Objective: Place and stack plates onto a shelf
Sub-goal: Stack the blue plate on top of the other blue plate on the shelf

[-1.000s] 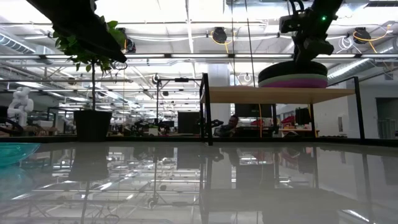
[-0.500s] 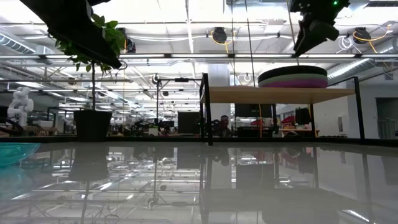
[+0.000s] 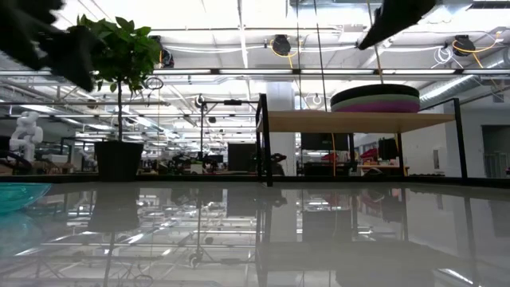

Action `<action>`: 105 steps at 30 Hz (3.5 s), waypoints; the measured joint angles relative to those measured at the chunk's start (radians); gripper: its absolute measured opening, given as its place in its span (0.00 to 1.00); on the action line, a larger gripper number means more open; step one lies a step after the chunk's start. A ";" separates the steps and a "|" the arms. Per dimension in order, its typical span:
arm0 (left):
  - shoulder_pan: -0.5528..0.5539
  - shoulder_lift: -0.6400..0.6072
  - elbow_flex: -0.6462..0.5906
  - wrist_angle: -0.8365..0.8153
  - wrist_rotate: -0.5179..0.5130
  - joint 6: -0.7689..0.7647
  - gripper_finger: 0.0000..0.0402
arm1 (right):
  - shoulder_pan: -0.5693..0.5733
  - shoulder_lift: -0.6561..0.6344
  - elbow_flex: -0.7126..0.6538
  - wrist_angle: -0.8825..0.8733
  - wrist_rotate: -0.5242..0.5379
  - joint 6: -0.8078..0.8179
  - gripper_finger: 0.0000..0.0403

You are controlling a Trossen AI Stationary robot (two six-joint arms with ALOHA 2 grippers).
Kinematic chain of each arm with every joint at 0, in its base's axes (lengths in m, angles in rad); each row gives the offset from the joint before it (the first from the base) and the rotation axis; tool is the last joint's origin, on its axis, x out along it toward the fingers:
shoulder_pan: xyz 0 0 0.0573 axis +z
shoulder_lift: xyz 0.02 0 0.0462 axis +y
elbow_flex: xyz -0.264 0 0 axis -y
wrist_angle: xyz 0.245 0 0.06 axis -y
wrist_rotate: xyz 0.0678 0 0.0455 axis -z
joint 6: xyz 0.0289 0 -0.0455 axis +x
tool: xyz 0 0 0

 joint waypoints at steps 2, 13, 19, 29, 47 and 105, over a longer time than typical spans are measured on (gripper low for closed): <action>-0.052 0.015 0.000 -0.027 0.001 0.001 0.70 | 0.045 0.002 -0.028 0.060 0.000 0.001 0.45; -0.249 0.205 0.000 -0.010 0.003 0.139 0.70 | 0.211 0.003 -0.178 0.337 0.002 -0.019 0.45; -0.325 0.258 0.000 -0.008 0.030 0.166 0.70 | 0.236 0.002 -0.185 0.344 0.004 -0.007 0.45; -0.431 0.259 0.000 -0.001 0.041 0.202 0.70 | 0.240 0.002 -0.185 0.359 0.004 -0.031 0.45; -0.476 0.379 0.001 0.106 0.019 0.339 0.41 | 0.239 0.002 -0.185 0.395 0.005 -0.058 0.45; 0.537 -0.086 0.039 0.592 0.037 1.380 0.01 | 0.267 0.002 -0.185 0.387 0.110 0.029 0.45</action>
